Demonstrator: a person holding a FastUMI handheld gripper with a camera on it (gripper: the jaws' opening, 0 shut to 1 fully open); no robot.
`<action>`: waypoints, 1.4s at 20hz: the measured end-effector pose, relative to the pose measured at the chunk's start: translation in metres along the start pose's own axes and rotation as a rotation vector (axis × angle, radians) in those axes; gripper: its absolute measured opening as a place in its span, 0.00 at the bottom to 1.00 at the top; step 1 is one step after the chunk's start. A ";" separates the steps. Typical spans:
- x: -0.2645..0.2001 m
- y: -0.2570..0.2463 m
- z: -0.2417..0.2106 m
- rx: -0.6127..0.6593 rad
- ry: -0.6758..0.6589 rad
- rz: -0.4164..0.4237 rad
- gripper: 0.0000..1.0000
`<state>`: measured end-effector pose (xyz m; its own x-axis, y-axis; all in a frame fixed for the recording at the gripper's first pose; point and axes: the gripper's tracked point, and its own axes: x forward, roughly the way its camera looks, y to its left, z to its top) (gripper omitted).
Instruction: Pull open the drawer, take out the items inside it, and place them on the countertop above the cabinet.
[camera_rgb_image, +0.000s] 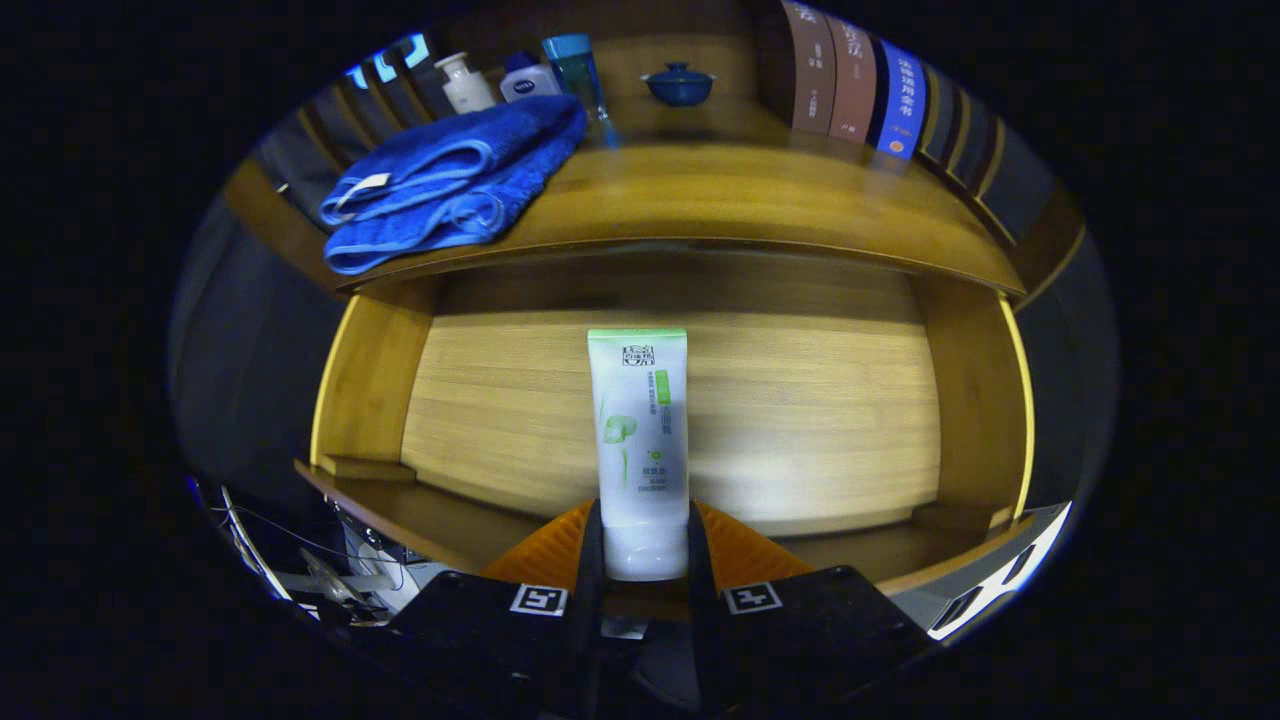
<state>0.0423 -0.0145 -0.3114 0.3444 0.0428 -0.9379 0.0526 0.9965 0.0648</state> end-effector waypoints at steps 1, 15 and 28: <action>-0.010 0.000 0.008 0.002 -0.042 0.007 0.42; -0.021 -0.016 0.174 0.082 -0.351 -0.030 0.42; 0.058 -0.021 0.204 0.065 -0.293 -0.099 0.55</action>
<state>0.2527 -0.0475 -0.2977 0.5897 -0.0861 -0.8031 0.1561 0.9877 0.0088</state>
